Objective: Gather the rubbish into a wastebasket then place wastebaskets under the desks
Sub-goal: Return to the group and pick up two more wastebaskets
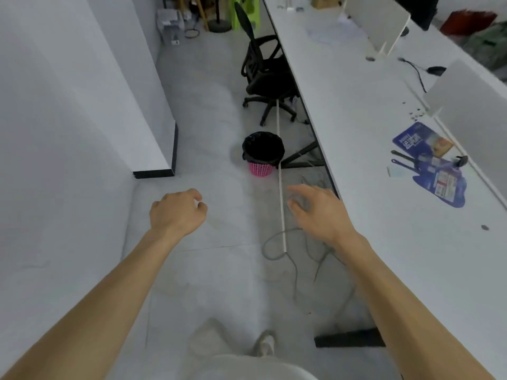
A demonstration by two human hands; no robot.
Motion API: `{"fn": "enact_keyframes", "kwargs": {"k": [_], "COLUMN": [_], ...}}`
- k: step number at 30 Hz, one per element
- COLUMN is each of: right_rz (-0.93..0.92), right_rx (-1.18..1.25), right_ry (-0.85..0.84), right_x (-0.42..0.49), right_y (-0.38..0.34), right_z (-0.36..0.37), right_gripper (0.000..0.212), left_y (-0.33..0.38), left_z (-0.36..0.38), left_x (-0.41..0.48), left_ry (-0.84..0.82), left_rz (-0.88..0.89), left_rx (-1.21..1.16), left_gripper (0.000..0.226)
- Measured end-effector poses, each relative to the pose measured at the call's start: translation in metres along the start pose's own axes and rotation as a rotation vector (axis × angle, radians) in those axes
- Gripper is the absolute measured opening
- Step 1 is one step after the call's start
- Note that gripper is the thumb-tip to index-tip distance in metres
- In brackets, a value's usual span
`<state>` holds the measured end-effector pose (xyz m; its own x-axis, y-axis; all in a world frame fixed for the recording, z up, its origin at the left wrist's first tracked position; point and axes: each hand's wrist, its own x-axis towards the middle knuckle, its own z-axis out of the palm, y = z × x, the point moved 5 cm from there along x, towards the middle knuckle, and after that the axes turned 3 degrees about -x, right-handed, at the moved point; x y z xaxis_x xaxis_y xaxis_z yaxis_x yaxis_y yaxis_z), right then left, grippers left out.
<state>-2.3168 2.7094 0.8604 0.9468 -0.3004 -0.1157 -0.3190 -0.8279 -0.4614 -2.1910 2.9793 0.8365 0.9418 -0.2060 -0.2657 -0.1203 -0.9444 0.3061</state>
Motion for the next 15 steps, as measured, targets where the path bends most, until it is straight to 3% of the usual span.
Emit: {"fn": "enact_keyframes", "kwargs": {"k": [8, 15], "right_rz": [-0.082, -0.038], "right_rx": [0.014, 0.022], "right_ry": [-0.046, -0.023], "right_x": [0.182, 0.339], "right_y": [-0.052, -0.101], "right_z": [0.016, 0.003], "right_gripper": [0.039, 0.033], "left_y": [-0.023, -0.028], "left_z": [-0.030, -0.101], "left_x": [0.167, 0.336], "left_ry": [-0.045, -0.034], "left_rz": [-0.087, -0.001], "left_rx": [0.000, 0.082], "left_gripper": [0.035, 0.038]}}
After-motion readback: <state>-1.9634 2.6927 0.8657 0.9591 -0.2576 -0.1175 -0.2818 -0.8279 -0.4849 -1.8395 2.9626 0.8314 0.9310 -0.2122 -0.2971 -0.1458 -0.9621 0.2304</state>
